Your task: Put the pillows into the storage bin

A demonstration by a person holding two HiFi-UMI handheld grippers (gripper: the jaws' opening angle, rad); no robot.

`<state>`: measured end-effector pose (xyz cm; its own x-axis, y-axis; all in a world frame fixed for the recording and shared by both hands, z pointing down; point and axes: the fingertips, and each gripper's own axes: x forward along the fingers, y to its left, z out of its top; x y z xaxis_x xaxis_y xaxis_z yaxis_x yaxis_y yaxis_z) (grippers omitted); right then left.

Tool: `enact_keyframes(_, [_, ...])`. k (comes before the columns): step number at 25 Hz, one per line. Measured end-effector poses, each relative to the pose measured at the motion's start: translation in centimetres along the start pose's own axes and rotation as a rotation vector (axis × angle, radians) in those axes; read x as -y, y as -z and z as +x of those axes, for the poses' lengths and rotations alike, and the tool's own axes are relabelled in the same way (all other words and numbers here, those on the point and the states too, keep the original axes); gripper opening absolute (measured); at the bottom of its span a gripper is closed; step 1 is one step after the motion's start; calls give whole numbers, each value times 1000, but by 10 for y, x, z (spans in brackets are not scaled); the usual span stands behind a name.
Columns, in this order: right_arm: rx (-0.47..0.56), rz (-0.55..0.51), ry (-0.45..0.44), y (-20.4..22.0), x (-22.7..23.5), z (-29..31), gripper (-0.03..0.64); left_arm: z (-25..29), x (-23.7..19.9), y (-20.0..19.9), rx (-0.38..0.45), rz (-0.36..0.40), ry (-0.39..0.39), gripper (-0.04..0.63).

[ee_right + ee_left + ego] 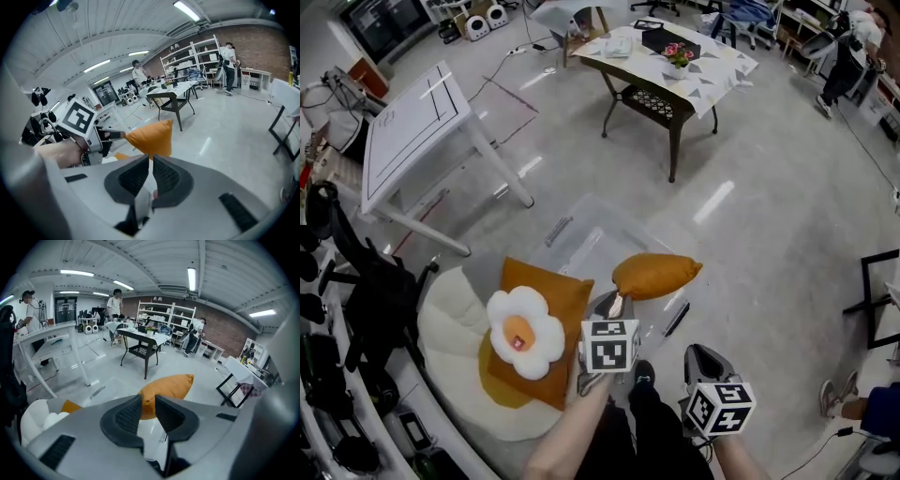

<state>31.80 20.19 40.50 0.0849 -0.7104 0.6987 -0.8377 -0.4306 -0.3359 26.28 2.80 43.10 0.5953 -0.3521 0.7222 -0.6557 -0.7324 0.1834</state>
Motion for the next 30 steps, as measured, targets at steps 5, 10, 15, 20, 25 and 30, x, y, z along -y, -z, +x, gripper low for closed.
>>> enact_keyframes(5, [-38,-2,-21,5,9,8,26,7,-20,47,-85,-70,-46,120])
enact_keyframes(10, [-76,-40,-94,6,-4,22,26,-17,-56,89,-115,-143,-151,133])
enact_keyframes(15, [-127,-125,-183,7,-38,39,26,-50,-101,120,-111,-243,-275,143])
enact_keyframes(20, [-193,-214,-267,18,-86,70,26,-77,-160,157,-104,-365,-396,147])
enact_keyframes(25, [-259,-318,-344,33,-139,99,26,-101,-216,200,-110,-481,-500,152])
enact_keyframes(30, [-331,-418,-409,62,-194,125,26,-124,-258,256,-118,-601,-565,153])
